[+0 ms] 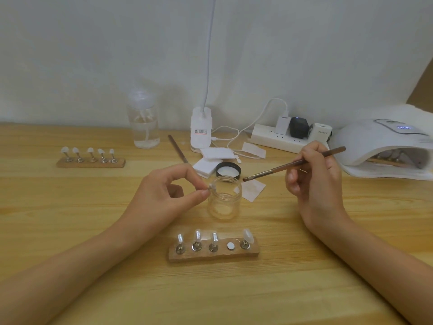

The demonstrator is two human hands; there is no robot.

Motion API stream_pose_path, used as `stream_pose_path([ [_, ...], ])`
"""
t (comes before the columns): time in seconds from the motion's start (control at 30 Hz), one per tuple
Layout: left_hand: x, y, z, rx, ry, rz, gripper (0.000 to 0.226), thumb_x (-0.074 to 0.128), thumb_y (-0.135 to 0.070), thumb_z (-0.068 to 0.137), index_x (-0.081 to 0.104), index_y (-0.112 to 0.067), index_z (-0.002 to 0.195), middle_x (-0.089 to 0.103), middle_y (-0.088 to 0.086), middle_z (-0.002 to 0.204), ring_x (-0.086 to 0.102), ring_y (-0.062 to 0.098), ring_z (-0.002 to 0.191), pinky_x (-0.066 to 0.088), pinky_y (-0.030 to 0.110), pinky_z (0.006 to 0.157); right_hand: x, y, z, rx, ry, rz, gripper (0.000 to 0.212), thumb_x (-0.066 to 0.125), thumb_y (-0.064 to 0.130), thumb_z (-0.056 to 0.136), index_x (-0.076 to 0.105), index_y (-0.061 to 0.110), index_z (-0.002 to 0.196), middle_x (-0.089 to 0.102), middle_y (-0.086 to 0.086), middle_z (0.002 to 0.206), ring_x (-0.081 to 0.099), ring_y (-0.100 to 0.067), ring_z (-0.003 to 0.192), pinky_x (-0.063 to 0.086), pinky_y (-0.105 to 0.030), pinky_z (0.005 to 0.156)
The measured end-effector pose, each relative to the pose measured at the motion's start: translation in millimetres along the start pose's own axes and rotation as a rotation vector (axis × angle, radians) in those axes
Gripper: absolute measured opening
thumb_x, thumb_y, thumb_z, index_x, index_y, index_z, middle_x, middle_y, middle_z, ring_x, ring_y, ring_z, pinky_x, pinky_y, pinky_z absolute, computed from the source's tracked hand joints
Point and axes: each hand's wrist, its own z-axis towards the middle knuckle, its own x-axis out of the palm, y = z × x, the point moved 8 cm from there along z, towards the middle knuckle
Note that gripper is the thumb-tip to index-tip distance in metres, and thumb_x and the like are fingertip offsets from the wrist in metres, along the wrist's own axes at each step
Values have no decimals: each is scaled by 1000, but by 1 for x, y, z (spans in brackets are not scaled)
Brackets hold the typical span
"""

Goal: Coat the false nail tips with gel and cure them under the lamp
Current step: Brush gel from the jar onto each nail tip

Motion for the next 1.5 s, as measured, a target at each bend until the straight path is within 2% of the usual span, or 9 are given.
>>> stream_pose_path([
  [0.2,0,1,0,13,4,1,14,80,-29,76,69,-21,78,69,11,84,39,10,49,34,23,50,15,13,-2,-169,197,-40,14,39,7,83,48,11,73,55,-2,59,50,-15,50,40,-23,43],
  [0.4,0,0,0,7,-5,6,13,82,-22,79,69,-19,79,69,5,86,39,14,50,34,25,53,7,16,3,-187,167,-12,14,37,6,80,45,11,70,52,-1,57,44,-15,46,36,-21,41],
  [0.53,1,-1,0,12,13,10,12,78,-16,81,69,-22,78,65,-15,75,38,11,48,33,15,47,4,11,4,-132,126,52,21,38,9,82,52,18,69,52,-1,58,46,-13,48,36,-20,42],
  [0.7,0,-1,1,-11,10,-65,12,81,-24,80,69,-26,78,62,-15,67,39,9,51,35,14,49,11,11,-2,-147,159,-45,29,38,28,103,64,18,100,71,-6,77,60,-17,57,46,-23,49],
  [0.8,2,-10,0,37,71,-169,14,77,-37,74,68,-28,80,67,-11,86,49,6,59,41,11,58,27,23,-14,-277,246,-203,27,39,30,105,62,18,113,73,-10,100,69,-24,70,53,-26,53],
  [0.93,5,-16,-2,75,133,-259,13,73,-37,74,68,-27,81,67,-8,92,51,6,61,44,14,58,52,32,-33,-446,385,-487,18,50,6,100,67,13,103,62,-5,101,61,-16,79,52,-25,57],
  [1.1,6,-19,-2,91,168,-279,12,77,-34,74,70,-26,80,70,-3,95,52,7,63,45,16,56,85,31,-49,-513,555,-800,12,71,27,88,72,21,99,56,8,97,56,-11,84,41,-18,70],
  [1.2,7,-18,-2,101,183,-278,11,79,-31,73,70,-28,79,70,-6,92,54,8,63,45,16,56,94,27,-50,-457,596,-812,11,74,29,86,73,25,97,55,11,97,57,-11,88,43,-25,71],
  [1.5,6,-17,-1,113,207,-336,20,81,-23,69,63,-31,71,68,-5,84,55,10,64,44,16,54,106,29,-56,-470,654,-748,9,76,23,85,74,20,93,54,8,92,55,-14,80,37,-15,67],
])
